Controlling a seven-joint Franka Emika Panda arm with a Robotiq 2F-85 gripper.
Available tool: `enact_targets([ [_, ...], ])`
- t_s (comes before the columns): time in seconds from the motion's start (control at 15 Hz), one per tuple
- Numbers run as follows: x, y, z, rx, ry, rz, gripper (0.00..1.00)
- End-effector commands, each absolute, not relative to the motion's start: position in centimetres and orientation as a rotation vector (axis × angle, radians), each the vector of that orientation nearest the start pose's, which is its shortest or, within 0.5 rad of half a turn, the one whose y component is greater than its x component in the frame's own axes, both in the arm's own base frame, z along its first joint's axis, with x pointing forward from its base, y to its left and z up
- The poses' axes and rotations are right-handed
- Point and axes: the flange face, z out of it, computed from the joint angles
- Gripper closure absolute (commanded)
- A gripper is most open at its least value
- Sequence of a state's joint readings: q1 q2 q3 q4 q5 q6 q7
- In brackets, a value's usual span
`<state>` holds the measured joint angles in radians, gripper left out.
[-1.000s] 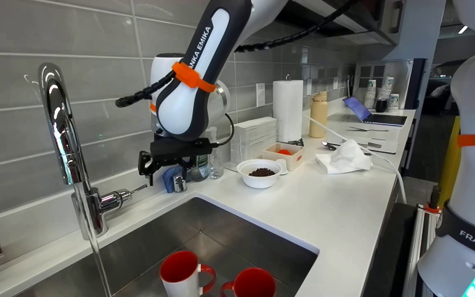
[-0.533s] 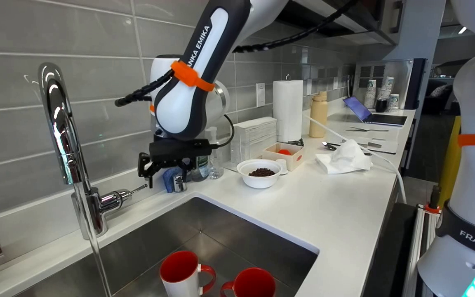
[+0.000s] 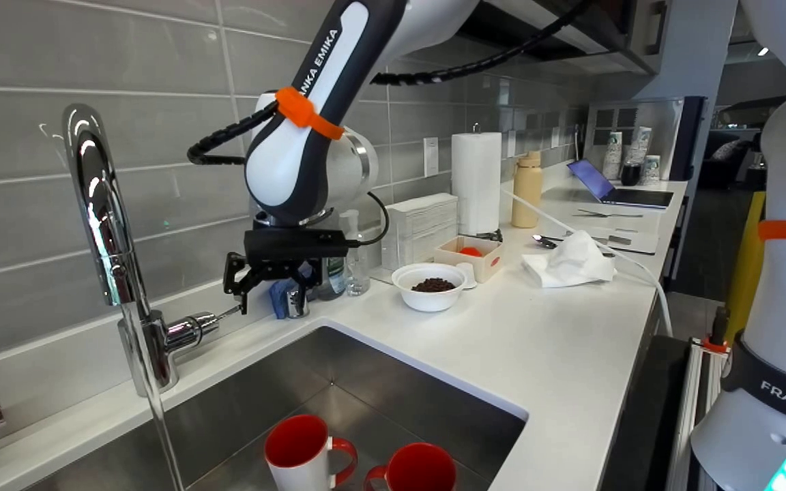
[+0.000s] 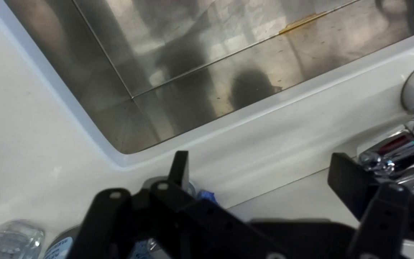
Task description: Open the tap
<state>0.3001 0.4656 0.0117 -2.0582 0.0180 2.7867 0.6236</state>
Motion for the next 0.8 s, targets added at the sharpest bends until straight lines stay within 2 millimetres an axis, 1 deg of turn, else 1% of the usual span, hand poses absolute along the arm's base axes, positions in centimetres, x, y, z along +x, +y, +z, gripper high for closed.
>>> enact_targets([
  [0.0, 59.4, 19.6, 24.0, -2.915, 0.448, -0.253, 0.00],
  [0.2, 59.4, 20.2, 24.4, -2.897, 0.412, -0.222, 0.00],
  [0.6, 58.9, 22.0, 24.6, -2.887, 0.325, -0.151, 0.00],
  [0.73, 58.9, 21.9, 24.7, -2.884, 0.307, -0.136, 0.00],
])
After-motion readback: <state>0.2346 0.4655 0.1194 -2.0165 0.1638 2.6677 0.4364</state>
